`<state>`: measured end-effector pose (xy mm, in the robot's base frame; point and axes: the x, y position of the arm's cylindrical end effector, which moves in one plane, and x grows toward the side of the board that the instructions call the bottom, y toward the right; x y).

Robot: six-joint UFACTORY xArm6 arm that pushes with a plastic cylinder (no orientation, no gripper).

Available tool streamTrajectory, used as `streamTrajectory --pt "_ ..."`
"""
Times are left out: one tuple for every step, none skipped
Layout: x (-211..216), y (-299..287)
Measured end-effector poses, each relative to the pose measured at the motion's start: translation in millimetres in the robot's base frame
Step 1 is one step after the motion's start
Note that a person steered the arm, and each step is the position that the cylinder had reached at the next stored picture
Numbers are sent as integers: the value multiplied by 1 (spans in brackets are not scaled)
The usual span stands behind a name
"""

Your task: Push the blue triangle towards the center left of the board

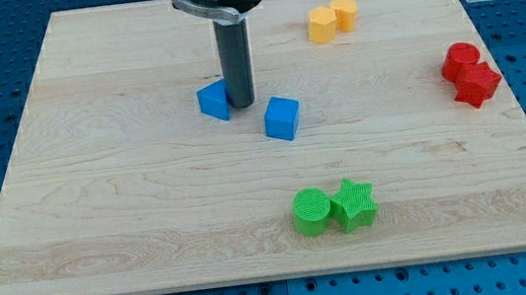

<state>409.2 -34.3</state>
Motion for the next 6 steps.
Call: streamTrajectory --pt "-3 -27" --pt "-3 -28" --pt "-3 -28" --pt "-3 -10" --pt "11 -2" --pt "32 -18"
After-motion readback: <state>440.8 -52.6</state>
